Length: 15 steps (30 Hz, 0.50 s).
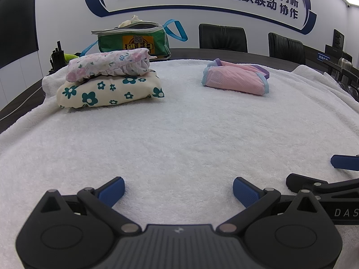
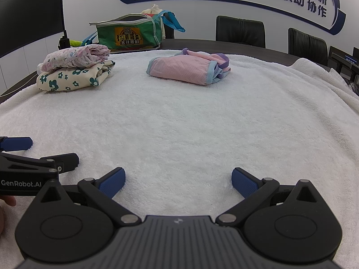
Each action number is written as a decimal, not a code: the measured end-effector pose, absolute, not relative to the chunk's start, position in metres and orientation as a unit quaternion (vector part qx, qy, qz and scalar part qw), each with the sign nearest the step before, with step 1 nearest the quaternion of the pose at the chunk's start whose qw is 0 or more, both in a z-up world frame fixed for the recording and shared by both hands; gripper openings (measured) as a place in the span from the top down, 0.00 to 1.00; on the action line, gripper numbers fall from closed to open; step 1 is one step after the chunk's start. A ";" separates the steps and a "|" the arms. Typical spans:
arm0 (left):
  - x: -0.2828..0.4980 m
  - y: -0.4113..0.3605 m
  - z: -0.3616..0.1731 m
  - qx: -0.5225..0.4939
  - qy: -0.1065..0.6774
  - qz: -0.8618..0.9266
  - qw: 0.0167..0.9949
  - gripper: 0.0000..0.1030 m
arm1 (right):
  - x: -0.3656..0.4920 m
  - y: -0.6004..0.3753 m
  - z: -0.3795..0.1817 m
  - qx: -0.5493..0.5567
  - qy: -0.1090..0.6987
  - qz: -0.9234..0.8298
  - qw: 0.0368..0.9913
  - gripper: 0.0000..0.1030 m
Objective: Fold clothes
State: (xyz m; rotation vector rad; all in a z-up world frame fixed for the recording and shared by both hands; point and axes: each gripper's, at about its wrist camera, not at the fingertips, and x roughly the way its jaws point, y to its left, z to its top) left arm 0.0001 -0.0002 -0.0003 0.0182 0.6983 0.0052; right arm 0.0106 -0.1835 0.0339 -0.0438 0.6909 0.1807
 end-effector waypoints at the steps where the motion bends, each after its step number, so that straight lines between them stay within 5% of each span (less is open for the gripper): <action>1: 0.000 0.000 0.000 0.009 0.342 0.003 0.940 0.00 | 0.011 -0.184 0.034 -0.021 0.338 0.088 0.937 0.01; 15: 0.002 0.001 0.000 0.009 0.342 0.002 0.940 0.00 | 0.010 -0.183 0.034 -0.022 0.338 0.088 0.937 0.01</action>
